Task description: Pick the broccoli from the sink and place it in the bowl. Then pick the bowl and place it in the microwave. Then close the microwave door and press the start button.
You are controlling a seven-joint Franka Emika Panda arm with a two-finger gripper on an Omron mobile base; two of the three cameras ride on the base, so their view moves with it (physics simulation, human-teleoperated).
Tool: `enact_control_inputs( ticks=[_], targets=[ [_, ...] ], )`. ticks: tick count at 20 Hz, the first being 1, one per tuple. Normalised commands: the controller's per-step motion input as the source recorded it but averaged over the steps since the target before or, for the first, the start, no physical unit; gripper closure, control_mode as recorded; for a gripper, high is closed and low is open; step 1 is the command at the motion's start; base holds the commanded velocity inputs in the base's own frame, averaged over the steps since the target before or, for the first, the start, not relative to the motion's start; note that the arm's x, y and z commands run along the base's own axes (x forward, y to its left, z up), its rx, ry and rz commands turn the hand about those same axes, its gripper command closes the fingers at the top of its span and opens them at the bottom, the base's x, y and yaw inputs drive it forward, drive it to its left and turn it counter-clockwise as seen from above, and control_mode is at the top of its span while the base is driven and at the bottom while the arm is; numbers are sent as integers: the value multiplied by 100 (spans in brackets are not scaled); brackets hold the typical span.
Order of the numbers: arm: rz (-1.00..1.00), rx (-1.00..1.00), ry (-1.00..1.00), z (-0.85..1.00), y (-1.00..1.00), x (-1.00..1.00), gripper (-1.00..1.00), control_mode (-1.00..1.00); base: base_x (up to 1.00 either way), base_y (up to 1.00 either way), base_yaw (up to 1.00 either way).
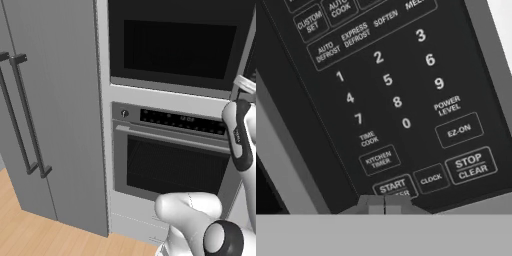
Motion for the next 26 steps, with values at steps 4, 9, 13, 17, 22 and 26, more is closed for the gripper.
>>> enact_control_inputs(
  ticks=[4, 9, 13, 17, 22, 26],
  targets=[
    [1, 0, 0, -3, -2, 19, 100, -100, 0, 0, 0],
    [2, 1, 0, -2, -10, 17, 100, -100, 0, 0, 0],
    [4, 3, 0, -5, -24, 21, 100, -100, 0, 0, 0],
    [6, 2, 0, -17, -19, 30, 100, -100, 0, 0, 0],
    [6, 0, -2, -25, 1, 13, 100, -100, 0, 0, 0],
    [0, 1, -15, 0, 48, -77, 100, -100, 0, 0, 0]
  ],
)
